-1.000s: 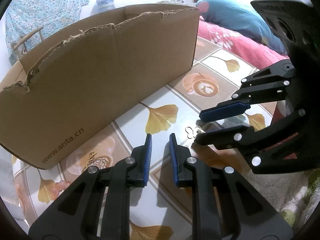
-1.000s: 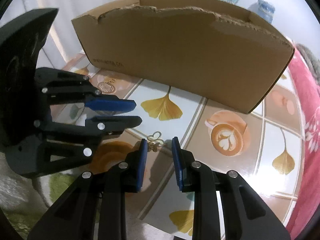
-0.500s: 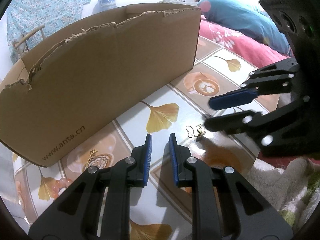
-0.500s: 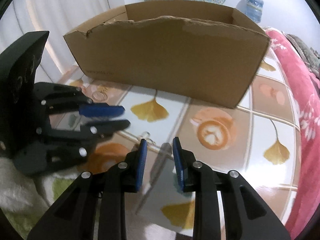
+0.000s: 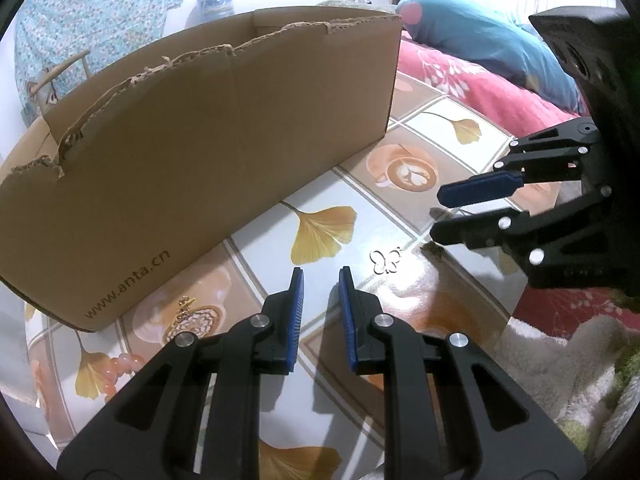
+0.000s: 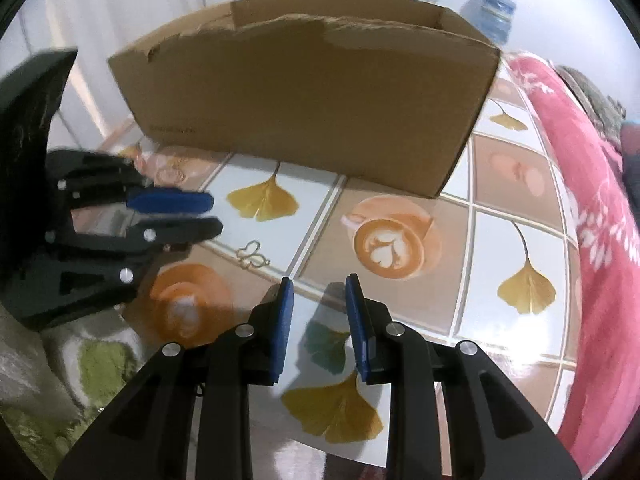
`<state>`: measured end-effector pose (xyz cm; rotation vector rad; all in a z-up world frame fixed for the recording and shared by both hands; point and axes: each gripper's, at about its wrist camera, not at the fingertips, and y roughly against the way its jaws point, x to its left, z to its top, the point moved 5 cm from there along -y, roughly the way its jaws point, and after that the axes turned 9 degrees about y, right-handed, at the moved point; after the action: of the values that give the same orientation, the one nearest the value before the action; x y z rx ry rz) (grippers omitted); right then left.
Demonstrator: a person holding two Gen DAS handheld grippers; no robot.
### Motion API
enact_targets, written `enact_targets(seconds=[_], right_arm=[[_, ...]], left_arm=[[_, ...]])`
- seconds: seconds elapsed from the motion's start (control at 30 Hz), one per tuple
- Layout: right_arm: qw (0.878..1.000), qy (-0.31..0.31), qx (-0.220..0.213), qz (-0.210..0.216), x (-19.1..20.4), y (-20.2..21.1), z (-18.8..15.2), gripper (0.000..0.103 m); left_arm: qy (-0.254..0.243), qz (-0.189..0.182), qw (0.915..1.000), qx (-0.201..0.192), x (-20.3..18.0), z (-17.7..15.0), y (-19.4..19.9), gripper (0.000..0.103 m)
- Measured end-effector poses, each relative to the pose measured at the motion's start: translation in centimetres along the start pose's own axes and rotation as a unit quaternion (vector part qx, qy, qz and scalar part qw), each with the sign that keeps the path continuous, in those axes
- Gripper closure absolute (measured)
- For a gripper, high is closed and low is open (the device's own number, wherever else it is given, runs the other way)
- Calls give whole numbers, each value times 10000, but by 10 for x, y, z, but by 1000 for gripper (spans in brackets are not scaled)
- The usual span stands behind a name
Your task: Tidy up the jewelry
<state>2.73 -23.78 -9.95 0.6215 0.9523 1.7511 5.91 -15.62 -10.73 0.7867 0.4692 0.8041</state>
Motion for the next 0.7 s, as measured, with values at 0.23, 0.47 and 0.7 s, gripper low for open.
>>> enact_targets(seconds=[0.23,0.47,0.7], right_arm=[[9994,159,-105,280,7,6,-5,76],[9995,225,-61,226,11,-3,-4,76],[9995,287,-94,135,22,-2,-10,83]], left_arm=[[-36,-50,10000,6,-5,-1,5,86],[-60,-35,10000,34,-10,0,3,86],[-74,-53,9999,60,-11,0,3,86]])
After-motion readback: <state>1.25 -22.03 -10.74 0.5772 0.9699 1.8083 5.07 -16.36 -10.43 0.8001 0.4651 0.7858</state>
